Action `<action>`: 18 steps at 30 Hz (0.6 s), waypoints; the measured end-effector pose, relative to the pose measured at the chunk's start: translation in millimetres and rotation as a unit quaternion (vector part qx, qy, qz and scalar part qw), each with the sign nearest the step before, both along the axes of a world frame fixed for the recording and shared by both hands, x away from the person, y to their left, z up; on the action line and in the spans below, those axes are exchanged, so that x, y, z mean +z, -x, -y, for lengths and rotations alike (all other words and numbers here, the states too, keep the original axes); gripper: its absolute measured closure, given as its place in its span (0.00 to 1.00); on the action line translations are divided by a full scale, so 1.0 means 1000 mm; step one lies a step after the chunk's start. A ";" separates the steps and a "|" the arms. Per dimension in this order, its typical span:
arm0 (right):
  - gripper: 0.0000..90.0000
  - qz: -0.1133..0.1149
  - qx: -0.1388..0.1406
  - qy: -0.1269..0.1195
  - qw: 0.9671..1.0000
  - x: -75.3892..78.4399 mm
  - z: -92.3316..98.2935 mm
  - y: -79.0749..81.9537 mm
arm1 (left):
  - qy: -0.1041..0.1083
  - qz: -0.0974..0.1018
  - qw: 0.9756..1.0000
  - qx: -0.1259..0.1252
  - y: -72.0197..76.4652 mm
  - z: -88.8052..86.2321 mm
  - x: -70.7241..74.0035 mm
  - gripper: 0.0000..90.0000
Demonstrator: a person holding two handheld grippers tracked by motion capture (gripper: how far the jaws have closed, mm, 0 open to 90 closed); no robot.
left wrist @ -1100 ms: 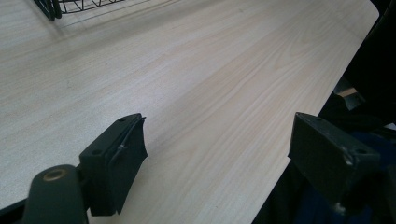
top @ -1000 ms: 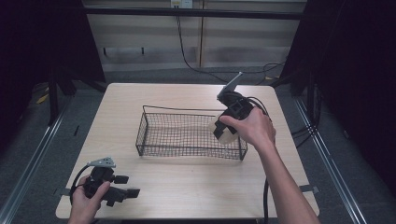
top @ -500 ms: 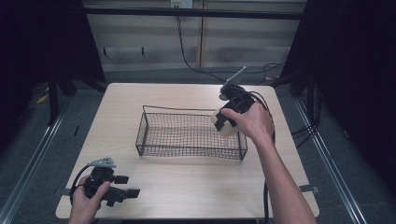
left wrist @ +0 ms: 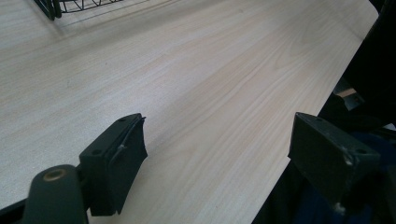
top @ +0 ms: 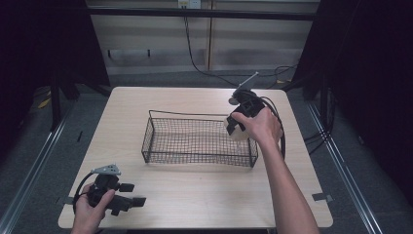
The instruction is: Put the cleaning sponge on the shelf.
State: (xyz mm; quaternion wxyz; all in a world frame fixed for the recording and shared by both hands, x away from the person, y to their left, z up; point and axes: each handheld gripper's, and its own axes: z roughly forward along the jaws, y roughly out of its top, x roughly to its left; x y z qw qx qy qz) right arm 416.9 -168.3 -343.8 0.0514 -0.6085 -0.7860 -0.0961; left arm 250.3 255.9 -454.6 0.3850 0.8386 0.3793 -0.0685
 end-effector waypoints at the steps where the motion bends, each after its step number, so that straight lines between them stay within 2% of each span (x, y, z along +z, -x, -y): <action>1: 0.31 -0.001 -0.006 0.001 1.000 -0.003 0.001 -0.001 | 0.003 -0.002 1.000 0.000 0.000 0.000 0.000 0.20; 8: 0.31 -0.016 -0.013 0.005 1.000 -0.021 0.005 -0.002 | 0.001 -0.001 1.000 0.001 0.000 0.000 0.000 0.20; 13: 0.31 -0.024 -0.025 -0.002 0.999 -0.035 0.011 0.001 | -0.001 -0.002 1.000 -0.002 0.000 0.000 0.000 0.20; 18: 0.31 -0.030 -0.032 -0.002 0.999 -0.042 0.014 0.003 | -0.001 -0.003 1.000 0.000 0.000 0.001 0.000 0.20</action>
